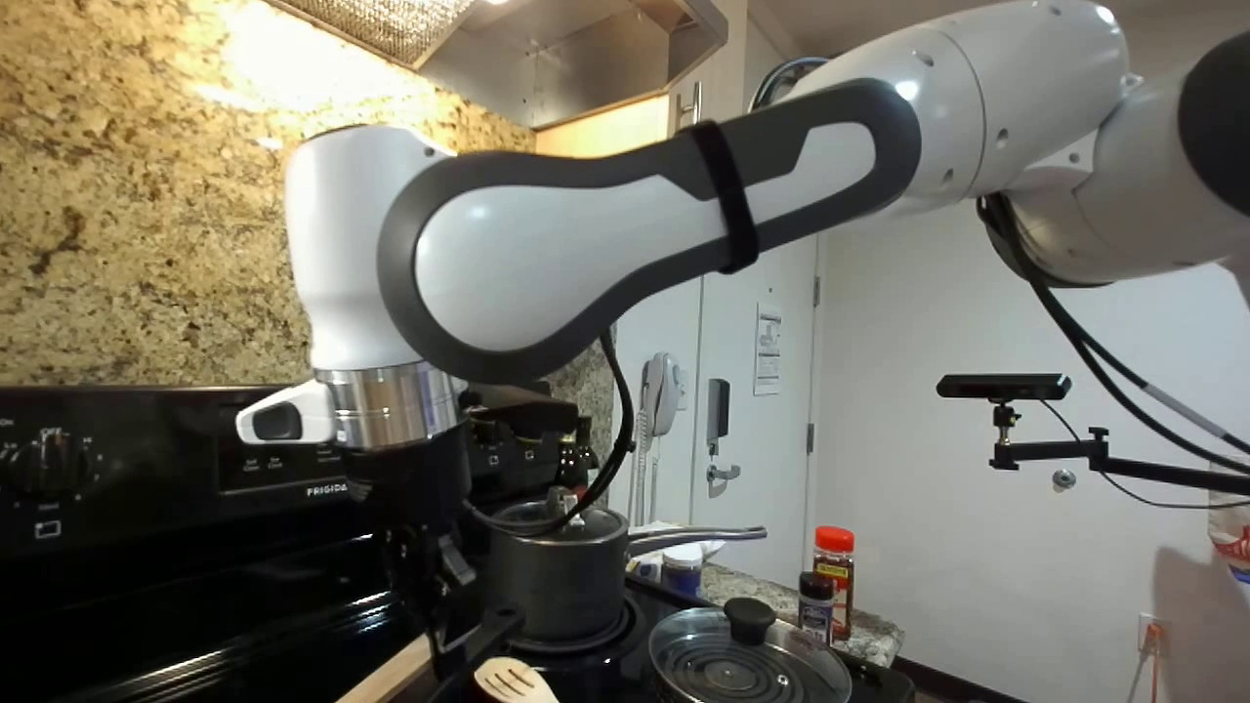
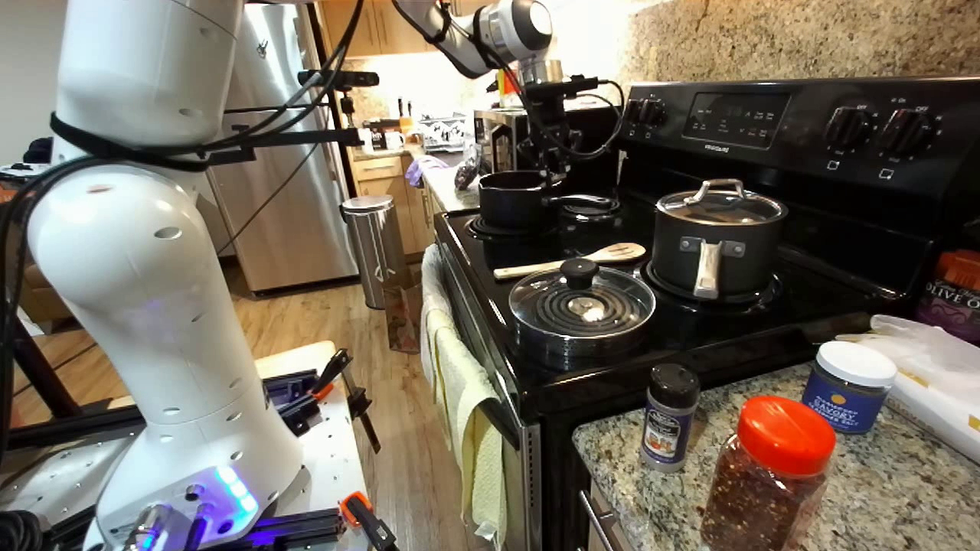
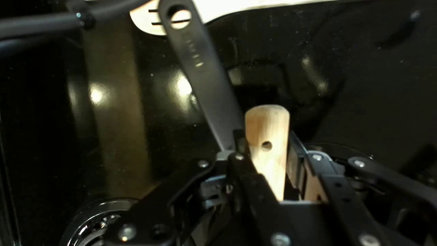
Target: Remove the cooking stick from the pot and put on the stove
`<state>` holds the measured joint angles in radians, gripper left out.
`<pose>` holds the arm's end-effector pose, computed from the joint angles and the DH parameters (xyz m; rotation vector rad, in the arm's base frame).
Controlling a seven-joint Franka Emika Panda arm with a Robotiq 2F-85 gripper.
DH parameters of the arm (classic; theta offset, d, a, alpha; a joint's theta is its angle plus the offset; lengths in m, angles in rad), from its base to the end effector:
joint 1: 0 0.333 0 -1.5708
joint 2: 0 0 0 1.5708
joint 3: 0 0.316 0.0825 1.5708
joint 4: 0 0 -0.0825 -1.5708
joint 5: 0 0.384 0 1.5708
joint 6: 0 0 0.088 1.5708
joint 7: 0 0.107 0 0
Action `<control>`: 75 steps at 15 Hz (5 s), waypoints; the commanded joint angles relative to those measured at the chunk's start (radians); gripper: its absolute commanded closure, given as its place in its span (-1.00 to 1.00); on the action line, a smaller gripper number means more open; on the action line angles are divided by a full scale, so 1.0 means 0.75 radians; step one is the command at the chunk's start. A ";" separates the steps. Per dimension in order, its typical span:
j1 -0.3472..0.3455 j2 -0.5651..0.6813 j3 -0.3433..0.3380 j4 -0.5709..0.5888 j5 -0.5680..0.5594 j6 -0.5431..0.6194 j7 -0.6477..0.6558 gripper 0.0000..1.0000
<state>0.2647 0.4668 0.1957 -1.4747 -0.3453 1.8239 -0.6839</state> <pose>0.6295 0.2586 0.4063 2.3722 1.6822 -0.1937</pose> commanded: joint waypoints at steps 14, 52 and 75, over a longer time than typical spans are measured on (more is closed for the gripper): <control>-0.027 -0.090 0.020 -0.028 0.043 0.012 -0.013 0.86; -0.269 -0.787 -0.213 -1.307 1.196 1.248 0.013 0.86; -0.205 -0.641 -0.204 -1.416 1.352 1.309 0.102 0.86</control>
<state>0.0993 -0.0178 0.0268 -2.5075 0.7421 2.7714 -0.6997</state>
